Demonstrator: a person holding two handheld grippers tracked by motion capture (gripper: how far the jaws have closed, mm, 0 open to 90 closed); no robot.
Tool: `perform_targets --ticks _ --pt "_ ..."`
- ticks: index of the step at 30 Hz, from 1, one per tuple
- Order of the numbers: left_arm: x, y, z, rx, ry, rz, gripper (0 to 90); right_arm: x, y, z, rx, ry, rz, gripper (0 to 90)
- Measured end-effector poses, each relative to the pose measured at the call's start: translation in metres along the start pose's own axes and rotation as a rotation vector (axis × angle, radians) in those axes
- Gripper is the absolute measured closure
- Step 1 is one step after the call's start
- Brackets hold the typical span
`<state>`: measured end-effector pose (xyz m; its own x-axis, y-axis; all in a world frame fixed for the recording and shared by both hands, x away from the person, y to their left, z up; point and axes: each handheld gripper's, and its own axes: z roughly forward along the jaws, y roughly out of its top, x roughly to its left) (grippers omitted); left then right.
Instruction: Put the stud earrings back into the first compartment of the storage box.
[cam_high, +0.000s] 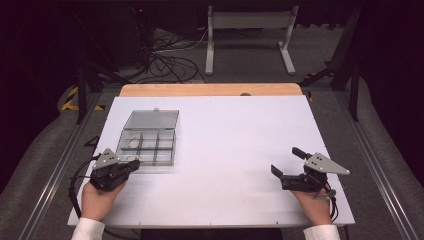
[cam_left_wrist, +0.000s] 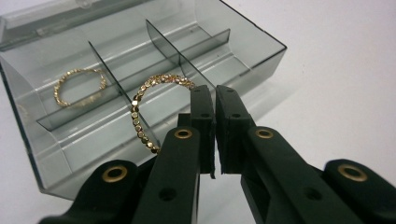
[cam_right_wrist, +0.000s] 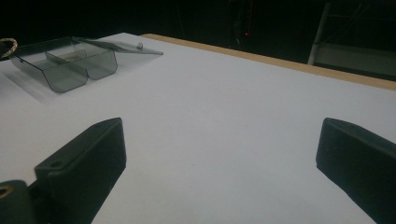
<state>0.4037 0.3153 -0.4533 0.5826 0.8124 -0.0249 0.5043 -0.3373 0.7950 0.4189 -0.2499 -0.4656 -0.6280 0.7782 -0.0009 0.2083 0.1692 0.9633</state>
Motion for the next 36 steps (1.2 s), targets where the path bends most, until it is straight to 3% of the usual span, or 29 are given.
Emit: perform_targets --ticks 7,30,36 --pt "0.014 0.012 0.001 -0.034 0.013 -0.024 86.8 0.000 0.000 0.001 0.002 0.003 0.002 2.2" --pt "0.044 0.032 0.022 -0.017 0.067 -0.072 86.7 -0.001 -0.001 0.001 0.006 -0.001 0.005 2.3" --pt "0.051 0.036 0.026 -0.015 0.064 -0.089 86.7 -0.001 -0.001 0.001 0.006 -0.003 0.006 2.3"
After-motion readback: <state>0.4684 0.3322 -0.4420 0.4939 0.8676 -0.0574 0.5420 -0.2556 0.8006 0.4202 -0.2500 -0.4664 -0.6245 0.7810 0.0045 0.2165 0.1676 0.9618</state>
